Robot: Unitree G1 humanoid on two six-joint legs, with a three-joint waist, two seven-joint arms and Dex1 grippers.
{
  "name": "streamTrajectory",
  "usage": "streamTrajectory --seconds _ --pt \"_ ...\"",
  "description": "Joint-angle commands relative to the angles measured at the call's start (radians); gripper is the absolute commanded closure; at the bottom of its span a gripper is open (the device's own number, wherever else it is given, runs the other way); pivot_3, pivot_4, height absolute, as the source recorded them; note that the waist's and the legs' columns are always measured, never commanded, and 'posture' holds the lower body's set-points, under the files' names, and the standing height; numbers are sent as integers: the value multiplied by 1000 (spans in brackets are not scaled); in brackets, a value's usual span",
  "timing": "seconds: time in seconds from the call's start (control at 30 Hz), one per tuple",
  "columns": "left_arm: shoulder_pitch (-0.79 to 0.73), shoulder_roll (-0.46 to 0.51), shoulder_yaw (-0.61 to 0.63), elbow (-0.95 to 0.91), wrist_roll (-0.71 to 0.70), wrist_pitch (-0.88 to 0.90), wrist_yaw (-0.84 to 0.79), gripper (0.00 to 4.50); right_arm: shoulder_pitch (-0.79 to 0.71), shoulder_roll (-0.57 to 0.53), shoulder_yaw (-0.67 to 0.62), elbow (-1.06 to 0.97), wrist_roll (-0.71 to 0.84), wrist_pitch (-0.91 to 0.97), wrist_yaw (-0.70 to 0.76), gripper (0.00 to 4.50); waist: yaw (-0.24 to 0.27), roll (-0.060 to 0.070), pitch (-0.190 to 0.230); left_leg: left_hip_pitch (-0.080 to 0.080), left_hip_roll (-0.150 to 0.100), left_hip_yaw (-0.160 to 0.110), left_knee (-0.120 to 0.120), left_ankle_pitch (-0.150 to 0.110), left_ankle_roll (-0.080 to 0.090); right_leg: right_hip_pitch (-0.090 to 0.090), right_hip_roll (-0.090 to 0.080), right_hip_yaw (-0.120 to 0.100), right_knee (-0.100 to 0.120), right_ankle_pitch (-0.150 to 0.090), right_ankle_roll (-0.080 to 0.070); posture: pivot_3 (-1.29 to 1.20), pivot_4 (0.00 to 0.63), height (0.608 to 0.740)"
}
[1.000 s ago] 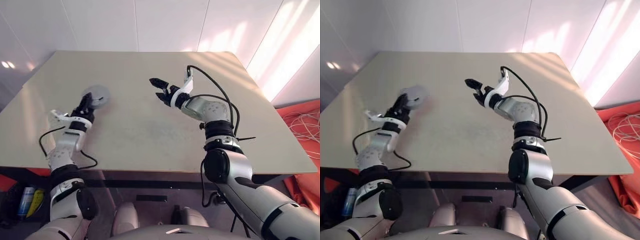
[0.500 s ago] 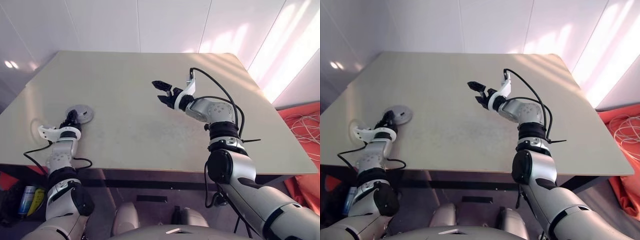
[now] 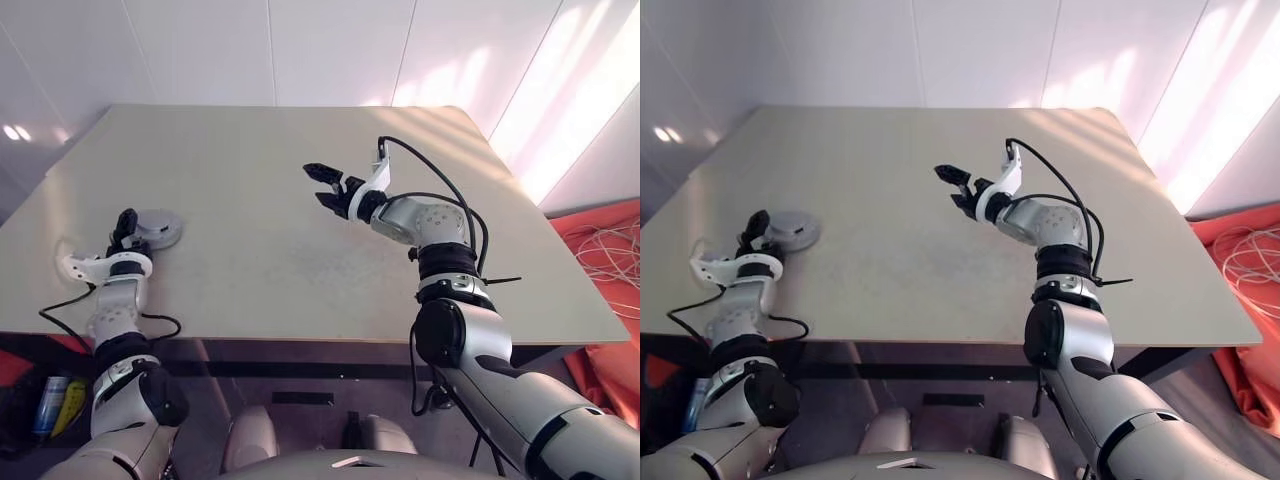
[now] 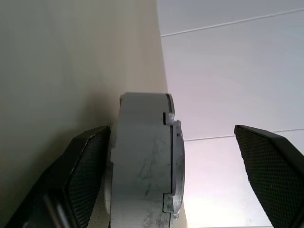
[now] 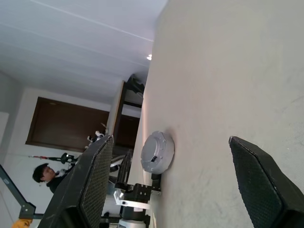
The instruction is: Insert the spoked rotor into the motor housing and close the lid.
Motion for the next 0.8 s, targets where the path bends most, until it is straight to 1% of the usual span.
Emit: streamTrajectory --seconds 0.03,0.17,0.23,0.37,0.5,0.63,0.7,0.8 --pt "1 36 27 -52 -53 38 -65 50 -16 -3 10 -6 6 4 17 82 2 0 0 0 0 0 0 0 0 0 0 0 0 0 0 0 0 740" --pt "9 54 36 -65 -66 53 -105 50 -18 -5 17 4 -1 6 27 82 6 0 0 -1 0 0 0 0 0 0 0 0 -1 0 0 0 0 740" --pt "8 70 28 -71 -48 42 -129 50 -18 -6 24 6 -6 8 37 82 7 0 0 -1 0 0 0 0 0 0 0 0 0 0 0 0 0 740" --pt "2 102 3 -99 -21 45 -181 50 -15 -7 39 1 -13 15 65 82 7 0 0 0 0 0 0 0 0 0 0 0 0 -1 -1 0 0 740" --pt "-13 124 -57 -148 15 68 -214 50 -3 -17 76 -35 -36 -13 111 82 7 0 0 0 0 0 0 0 0 0 0 0 0 -1 -1 0 0 740" --pt "-8 107 -272 -299 126 144 -261 50 69 -64 217 -169 -156 -192 259 82 27 -1 0 -1 0 0 0 0 0 1 -1 0 0 -1 -1 0 0 740" --pt "17 108 -423 -400 201 193 -307 50 111 -129 301 -215 -232 -269 345 82 32 -1 0 -1 0 0 0 0 0 1 -4 0 0 0 0 0 0 740" --pt "50 122 -602 -500 299 239 -373 50 168 -246 389 -263 -313 -361 489 82 31 -1 0 -3 -3 0 0 0 0 1 -7 0 -2 0 0 0 0 740"
